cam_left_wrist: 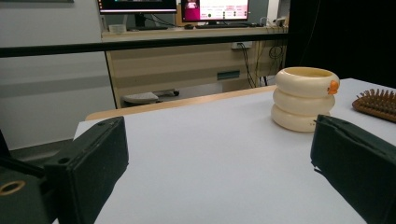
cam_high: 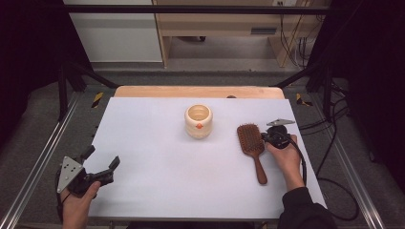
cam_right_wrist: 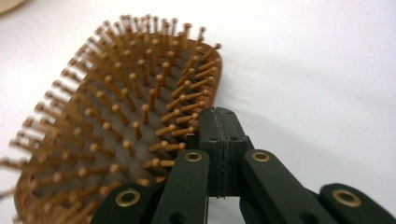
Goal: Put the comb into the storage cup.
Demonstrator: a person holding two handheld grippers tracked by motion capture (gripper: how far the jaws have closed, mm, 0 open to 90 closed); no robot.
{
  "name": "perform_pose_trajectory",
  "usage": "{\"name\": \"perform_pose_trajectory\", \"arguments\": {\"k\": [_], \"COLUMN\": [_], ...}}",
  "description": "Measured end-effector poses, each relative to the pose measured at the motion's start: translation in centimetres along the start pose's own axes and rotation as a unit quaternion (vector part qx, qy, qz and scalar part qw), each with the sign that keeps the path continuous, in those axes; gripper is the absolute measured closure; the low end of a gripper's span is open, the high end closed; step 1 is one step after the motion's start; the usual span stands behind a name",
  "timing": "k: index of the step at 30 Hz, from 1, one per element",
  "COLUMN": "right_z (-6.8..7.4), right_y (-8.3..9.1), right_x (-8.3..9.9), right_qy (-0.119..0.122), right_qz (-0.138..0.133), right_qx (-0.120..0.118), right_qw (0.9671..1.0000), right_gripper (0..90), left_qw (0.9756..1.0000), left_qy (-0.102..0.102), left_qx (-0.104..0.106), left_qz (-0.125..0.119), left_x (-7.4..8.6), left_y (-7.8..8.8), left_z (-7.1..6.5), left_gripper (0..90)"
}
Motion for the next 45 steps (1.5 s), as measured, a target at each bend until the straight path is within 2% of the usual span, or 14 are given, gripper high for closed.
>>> {"name": "perform_pose_trajectory", "arguments": {"k": [6, 9, 13, 15, 21, 25, 31, 35, 40, 45], "right_z": [0.4, 0.3, -0.3, -0.6, 0.2, 1.1, 3.0, 4.1, 5.1, 5.5], "right_y": [-0.8, -0.9, -0.5, 0.1, 2.3, 4.0, 6.0, 6.8, 7.1, 6.4], "right_x": [-0.5, -0.4, -0.4, -0.5, -0.6, -0.5, 0.1, 0.5, 1.2, 1.7], "right_qy": [0.008, 0.013, 0.008, 0.007, 0.004, -0.001, 0.007, 0.006, 0.011, 0.012], "right_qz": [-0.003, -0.003, -0.008, -0.012, -0.027, -0.036, -0.034, -0.026, 0.008, 0.049], "right_qx": [-0.011, -0.005, 0.013, 0.019, 0.015, 0.006, -0.014, -0.020, -0.033, -0.030], "right_qw": [0.9999, 0.9999, 0.9999, 0.9997, 0.9995, 0.9993, 0.9993, 0.9994, 0.9994, 0.9983], "right_gripper": [90.0, 90.0, 89.3, 89.2, 88.6, 87.4, 82.2, 70.4, 45.7, 21.8], "left_qw": [1.0000, 1.0000, 1.0000, 1.0000, 1.0000, 1.0000, 1.0000, 1.0000, 1.0000, 1.0000], "left_qy": [0.000, 0.000, -0.001, -0.001, -0.006, -0.008, -0.009, -0.008, -0.008, -0.009], "left_qx": [0.000, 0.000, 0.000, -0.001, -0.001, 0.000, 0.002, 0.002, 0.001, 0.000], "left_qz": [0.002, 0.002, 0.003, 0.003, 0.005, 0.004, 0.003, 0.002, 0.002, 0.003], "left_x": [0.1, 0.1, 0.1, 0.1, 0.1, 0.0, -0.1, -0.1, -0.1, -0.1], "left_y": [0.0, 0.0, 0.0, 0.0, 0.0, 0.1, 0.1, 0.1, 0.1, 0.1], "left_z": [0.0, 0.0, 0.0, 0.0, 0.0, -0.1, -0.3, -0.3, -0.2, -0.2], "left_gripper": [4.3, 4.3, 4.3, 4.2, 4.3, 4.3, 4.3, 4.3, 4.4, 4.4]}}
Point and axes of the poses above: each handheld gripper's, and its own axes: y roughly backward along the jaws, x roughly out of its underside, z roughly to its left, the point moved 9 cm from there along -y, roughly forward along the jaws, and after that the axes turned 14 degrees about -z, right-handed, at the moved point
